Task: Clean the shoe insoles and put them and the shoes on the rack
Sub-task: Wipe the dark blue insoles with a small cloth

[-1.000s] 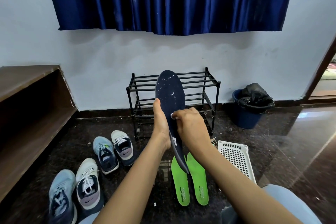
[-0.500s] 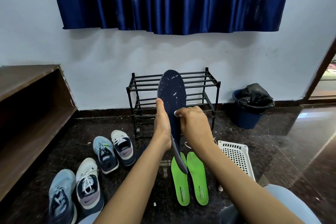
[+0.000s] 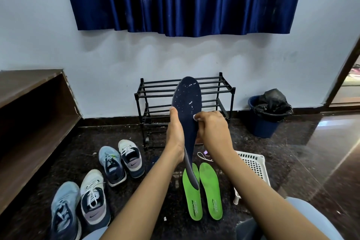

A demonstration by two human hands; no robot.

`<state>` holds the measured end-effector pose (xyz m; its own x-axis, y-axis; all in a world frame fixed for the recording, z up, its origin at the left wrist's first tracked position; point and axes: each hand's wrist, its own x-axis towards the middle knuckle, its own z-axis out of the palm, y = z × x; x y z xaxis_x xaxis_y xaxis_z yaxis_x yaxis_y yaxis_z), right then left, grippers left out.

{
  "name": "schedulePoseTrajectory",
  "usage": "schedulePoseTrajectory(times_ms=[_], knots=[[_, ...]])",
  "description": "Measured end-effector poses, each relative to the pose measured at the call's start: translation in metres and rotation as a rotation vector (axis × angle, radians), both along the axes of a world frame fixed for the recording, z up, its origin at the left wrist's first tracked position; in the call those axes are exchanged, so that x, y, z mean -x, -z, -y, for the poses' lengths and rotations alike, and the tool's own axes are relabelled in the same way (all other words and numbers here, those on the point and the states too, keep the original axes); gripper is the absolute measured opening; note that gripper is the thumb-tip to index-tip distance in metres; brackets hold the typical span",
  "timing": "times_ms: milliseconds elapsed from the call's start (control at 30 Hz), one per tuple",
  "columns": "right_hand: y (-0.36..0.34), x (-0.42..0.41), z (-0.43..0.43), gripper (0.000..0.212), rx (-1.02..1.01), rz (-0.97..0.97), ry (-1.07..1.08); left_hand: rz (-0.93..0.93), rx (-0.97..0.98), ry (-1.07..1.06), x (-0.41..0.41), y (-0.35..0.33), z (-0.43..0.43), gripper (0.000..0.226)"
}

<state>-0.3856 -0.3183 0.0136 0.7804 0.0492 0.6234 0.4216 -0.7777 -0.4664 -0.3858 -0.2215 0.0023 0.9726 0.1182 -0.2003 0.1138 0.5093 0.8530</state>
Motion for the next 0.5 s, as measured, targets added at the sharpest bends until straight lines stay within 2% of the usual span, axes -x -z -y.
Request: schedulePoseTrajectory(times_ms=[167, 367, 500], knots=[[0.011, 0.010, -0.011, 0.026, 0.128, -0.026, -0.128, 0.012, -0.009, -0.058, -0.002, 0.003, -0.006, 0.095], [-0.001, -0.002, 0.001, 0.022, 0.008, -0.007, -0.020, 0.008, -0.012, 0.035, -0.001, 0.008, 0.004, 0.076], [-0.001, 0.000, 0.000, 0.022, 0.012, 0.005, -0.012, 0.001, -0.022, 0.048, -0.003, 0.010, 0.005, 0.074]])
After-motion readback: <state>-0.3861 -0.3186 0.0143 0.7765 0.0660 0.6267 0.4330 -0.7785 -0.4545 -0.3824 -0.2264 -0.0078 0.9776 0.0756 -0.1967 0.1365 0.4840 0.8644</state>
